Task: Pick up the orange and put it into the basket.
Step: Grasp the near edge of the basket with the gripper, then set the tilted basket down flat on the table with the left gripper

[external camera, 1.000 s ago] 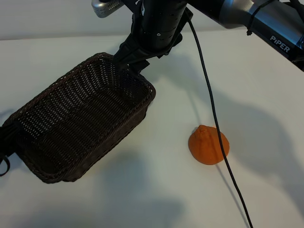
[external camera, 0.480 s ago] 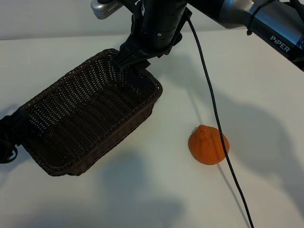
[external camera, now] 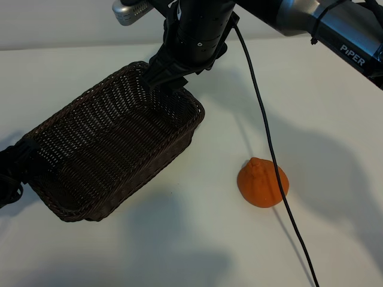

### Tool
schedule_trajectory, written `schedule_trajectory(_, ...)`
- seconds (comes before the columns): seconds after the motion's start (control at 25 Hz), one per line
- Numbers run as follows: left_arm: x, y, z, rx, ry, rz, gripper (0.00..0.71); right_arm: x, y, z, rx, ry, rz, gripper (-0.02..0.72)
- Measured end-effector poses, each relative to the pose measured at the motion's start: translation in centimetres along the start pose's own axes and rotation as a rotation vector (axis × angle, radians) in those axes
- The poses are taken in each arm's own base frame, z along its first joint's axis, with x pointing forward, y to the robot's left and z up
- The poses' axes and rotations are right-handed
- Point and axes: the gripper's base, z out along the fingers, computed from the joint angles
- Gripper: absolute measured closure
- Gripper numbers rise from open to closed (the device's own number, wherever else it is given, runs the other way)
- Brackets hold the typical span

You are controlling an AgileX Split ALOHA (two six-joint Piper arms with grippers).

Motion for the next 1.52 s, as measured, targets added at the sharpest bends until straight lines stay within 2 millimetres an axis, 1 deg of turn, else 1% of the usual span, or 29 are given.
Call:
schedule_trajectory(0.12,0.1,0.1,0.3,-0.012,0.013,-0.004,0.120,0.0,0.0,0.0,-0.001,0.000,0.000,0.145)
schedule_trajectory(0.68,0.5,0.9,3.8,-0.108,0.109,-0.017,0.120,0.0,0.0,0.0,-0.002,0.000,-0.003,0.145)
schedule_trajectory(0.8,0.5,0.9,3.9,-0.107,0.107,-0.006,0.126,0.0,0.0,0.0,-0.002,0.000,-0.003,0.145)
schedule_trajectory(0.88,0.4,0.9,3.9,-0.104,0.103,-0.002,0.164,0.0,0.0,0.0,-0.002,0.000,-0.003,0.145)
schedule_trajectory(0.96,0.3,0.8,3.9,-0.097,0.092,-0.005,0.237,0.0,0.0,0.0,-0.004,0.000,-0.003,0.145)
schedule_trajectory(1.16,0.0,0.6,4.0,-0.078,0.059,-0.005,0.534,0.0,0.3,0.0,-0.032,-0.002,0.007,0.145)
schedule_trajectory(1.2,0.0,0.6,4.0,-0.077,0.058,-0.008,0.550,0.0,0.3,0.0,-0.034,-0.002,0.008,0.145)
schedule_trajectory(1.52,0.0,0.6,4.0,-0.073,0.057,0.016,0.550,0.0,0.3,0.0,-0.036,-0.002,0.009,0.145)
